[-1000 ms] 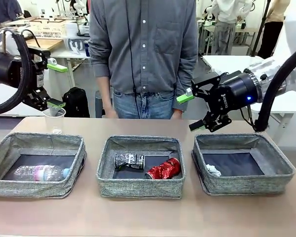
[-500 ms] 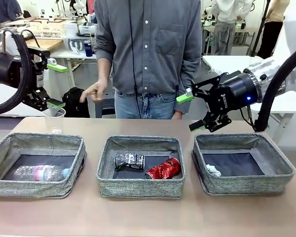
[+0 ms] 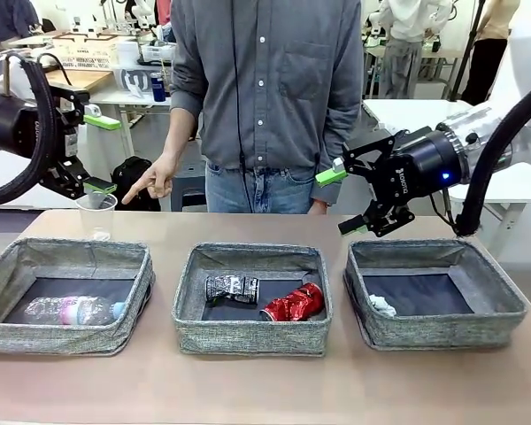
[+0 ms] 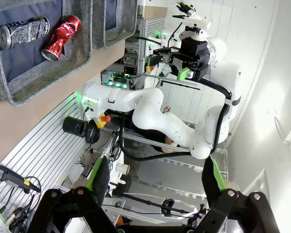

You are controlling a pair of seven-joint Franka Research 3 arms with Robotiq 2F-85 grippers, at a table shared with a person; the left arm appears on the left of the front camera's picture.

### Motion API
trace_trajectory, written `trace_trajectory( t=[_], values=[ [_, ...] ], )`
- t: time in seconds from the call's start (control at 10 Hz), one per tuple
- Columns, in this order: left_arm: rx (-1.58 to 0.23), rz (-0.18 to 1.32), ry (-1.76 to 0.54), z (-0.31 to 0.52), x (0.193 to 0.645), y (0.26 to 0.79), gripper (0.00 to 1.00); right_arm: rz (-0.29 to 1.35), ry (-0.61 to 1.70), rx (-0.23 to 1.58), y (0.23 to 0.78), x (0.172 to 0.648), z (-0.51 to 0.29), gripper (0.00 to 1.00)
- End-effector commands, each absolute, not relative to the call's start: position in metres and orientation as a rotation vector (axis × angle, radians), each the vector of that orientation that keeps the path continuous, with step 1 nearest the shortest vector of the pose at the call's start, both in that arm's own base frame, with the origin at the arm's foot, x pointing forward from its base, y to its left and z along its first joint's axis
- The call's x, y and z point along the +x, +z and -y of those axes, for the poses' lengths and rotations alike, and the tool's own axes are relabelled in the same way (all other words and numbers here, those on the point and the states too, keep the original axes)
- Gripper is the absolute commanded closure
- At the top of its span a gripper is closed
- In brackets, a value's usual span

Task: Sort the waste into the appropriate baskets.
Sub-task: Pick up the waste item pointed out by the person.

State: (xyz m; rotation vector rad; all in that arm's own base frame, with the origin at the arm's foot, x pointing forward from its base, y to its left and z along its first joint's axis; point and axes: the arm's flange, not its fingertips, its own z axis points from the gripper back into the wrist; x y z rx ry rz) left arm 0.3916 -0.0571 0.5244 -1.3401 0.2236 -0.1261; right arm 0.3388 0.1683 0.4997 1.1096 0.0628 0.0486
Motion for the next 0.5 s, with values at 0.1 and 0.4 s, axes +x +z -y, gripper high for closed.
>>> trace_trajectory(
  t=[0.1, 0.4],
  values=[
    [-1.345, -0.216, -0.121, 0.059, 0.39, 0.527, 0.03, -0.059, 0.07, 1.114, 0.5, 0.342, -0.168, 0.0],
    [-0.923, 0.612, -0.412, 0.023, 0.404, 0.533, 0.03, -0.059, 0.07, 1.114, 0.5, 0.342, -0.168, 0.0]
  ],
)
